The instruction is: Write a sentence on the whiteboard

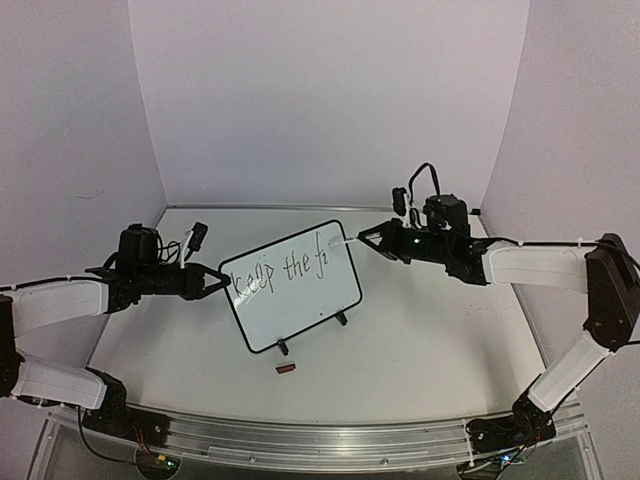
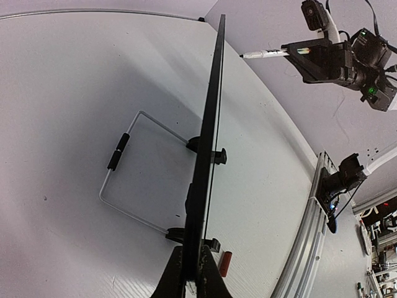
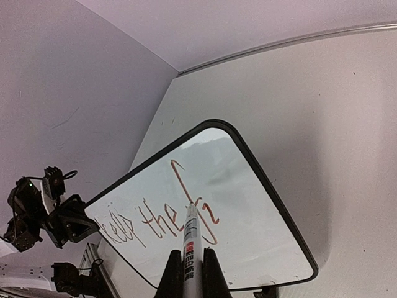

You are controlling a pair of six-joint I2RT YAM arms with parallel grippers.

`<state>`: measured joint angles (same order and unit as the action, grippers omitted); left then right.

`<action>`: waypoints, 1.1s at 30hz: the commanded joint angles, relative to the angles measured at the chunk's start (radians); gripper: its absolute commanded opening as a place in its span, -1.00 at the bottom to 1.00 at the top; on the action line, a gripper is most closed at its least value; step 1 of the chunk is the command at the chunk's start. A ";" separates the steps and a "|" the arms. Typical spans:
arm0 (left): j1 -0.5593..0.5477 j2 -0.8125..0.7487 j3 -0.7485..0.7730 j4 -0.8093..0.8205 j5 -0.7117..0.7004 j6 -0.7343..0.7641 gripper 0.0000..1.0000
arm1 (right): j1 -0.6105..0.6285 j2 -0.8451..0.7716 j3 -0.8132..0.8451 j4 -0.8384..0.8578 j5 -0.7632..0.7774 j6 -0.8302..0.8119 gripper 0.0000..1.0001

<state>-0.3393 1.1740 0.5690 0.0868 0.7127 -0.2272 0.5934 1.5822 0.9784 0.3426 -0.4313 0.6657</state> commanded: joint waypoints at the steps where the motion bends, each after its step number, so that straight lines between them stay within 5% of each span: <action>1: 0.007 0.002 0.037 -0.006 -0.071 0.046 -1.00 | -0.005 0.001 0.056 0.015 -0.019 -0.013 -1.00; 33: 0.008 0.007 0.040 -0.011 -0.074 0.052 -1.00 | -0.005 0.118 0.107 0.020 -0.007 -0.013 -1.00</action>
<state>-0.3393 1.1740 0.5691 0.0860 0.7116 -0.2283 0.5934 1.6868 1.0462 0.3428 -0.4586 0.6624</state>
